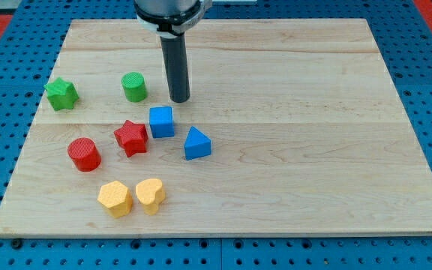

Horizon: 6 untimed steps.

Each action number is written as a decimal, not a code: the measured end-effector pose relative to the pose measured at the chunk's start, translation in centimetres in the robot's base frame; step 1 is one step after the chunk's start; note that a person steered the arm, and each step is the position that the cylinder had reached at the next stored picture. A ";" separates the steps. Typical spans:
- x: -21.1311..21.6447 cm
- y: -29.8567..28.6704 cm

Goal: Place yellow heart towards top centre of the board

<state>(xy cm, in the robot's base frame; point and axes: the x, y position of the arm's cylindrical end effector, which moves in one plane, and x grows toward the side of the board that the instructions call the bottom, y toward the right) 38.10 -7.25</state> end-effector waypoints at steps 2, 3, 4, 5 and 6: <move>-0.6 -12.1; 4.4 -5.2; 6.7 -0.3; 8.6 2.9; 10.5 9.7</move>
<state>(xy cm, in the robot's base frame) 48.64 2.48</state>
